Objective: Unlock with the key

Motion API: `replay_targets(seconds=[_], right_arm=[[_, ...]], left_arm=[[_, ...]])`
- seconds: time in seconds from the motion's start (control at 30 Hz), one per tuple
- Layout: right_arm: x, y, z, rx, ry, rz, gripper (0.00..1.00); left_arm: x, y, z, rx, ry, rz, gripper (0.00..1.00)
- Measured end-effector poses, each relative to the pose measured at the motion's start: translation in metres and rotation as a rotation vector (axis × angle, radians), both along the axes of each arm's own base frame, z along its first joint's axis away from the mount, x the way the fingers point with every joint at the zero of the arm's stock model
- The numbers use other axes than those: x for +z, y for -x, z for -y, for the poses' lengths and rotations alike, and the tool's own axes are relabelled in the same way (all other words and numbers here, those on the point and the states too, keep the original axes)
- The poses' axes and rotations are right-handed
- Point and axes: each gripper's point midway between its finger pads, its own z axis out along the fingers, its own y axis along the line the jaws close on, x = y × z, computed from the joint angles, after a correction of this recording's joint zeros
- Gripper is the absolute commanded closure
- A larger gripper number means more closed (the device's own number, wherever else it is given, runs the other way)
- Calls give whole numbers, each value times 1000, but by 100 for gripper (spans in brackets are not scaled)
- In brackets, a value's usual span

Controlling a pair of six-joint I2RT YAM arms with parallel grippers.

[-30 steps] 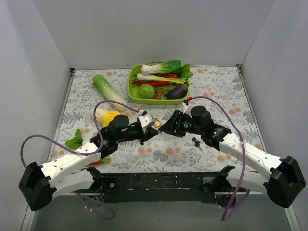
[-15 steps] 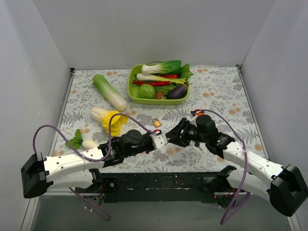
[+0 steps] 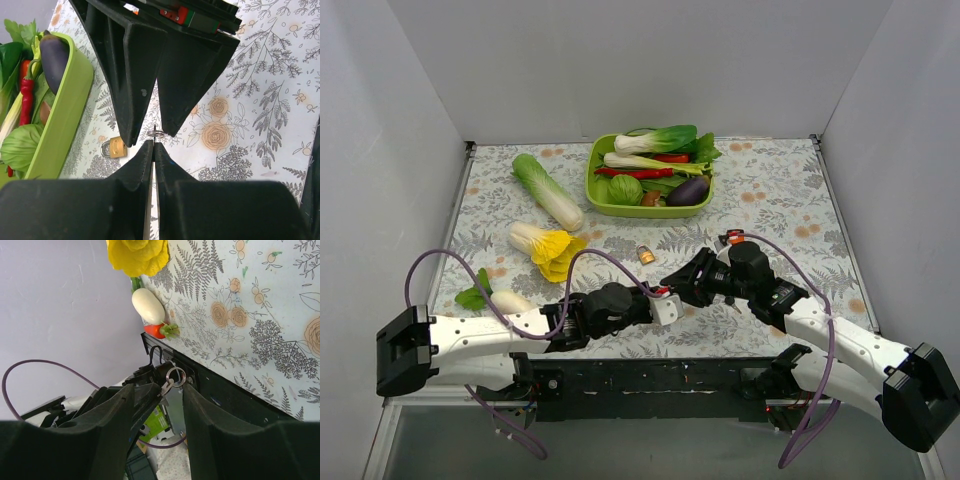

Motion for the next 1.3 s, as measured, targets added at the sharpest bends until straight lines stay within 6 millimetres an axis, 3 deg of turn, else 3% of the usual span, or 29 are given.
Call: replay_targets(seconds=[0.7, 1.3], right_arm=[[-7, -2, 3, -54, -14, -64, 49], [-14, -5, 1, -79, -38, -92, 66]], left_arm=[[-6, -10, 5, 69, -14, 52, 100], [-8, -2, 7, 52, 5, 52, 100]])
